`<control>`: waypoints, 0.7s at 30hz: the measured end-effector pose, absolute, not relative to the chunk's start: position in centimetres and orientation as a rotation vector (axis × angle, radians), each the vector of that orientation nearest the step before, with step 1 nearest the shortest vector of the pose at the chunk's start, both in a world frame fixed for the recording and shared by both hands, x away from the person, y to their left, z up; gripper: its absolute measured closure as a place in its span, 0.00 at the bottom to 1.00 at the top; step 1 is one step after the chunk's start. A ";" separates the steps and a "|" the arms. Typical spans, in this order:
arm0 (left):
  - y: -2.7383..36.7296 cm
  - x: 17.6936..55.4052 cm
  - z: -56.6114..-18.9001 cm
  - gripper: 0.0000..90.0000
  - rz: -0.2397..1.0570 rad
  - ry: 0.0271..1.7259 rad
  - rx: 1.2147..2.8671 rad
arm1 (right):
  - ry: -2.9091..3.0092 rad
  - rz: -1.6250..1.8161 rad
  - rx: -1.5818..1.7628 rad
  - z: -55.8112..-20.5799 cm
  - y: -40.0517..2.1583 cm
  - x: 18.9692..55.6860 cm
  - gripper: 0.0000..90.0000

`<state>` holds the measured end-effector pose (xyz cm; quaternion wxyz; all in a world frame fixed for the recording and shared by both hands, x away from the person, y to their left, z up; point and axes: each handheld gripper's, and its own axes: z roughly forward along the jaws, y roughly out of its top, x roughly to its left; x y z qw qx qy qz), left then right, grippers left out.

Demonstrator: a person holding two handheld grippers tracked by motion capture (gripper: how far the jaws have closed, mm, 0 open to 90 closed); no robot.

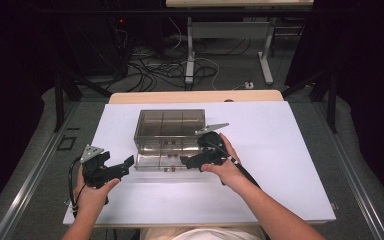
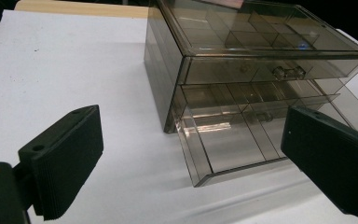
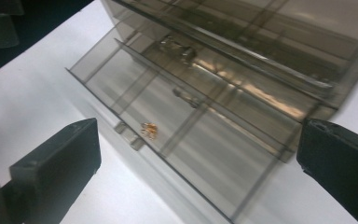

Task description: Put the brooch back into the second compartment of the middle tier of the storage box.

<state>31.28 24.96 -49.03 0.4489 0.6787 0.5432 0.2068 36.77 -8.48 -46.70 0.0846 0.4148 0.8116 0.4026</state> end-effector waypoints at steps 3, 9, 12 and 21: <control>25.0 31.3 -49.0 0.06 0.512 1.341 1.682 | 2.389 1.203 1.244 -46.5 -9.4 36.8 0.00; 25.0 31.3 -49.0 0.06 0.512 1.342 1.679 | 2.344 1.220 1.286 -46.1 -11.5 36.7 0.00; 24.9 31.3 -49.0 0.06 0.511 1.342 1.677 | 2.311 1.225 1.312 -45.9 -12.6 36.7 0.00; 24.9 31.2 -49.0 0.06 0.515 1.345 1.675 | 2.233 1.235 1.380 -45.4 -16.0 36.4 0.00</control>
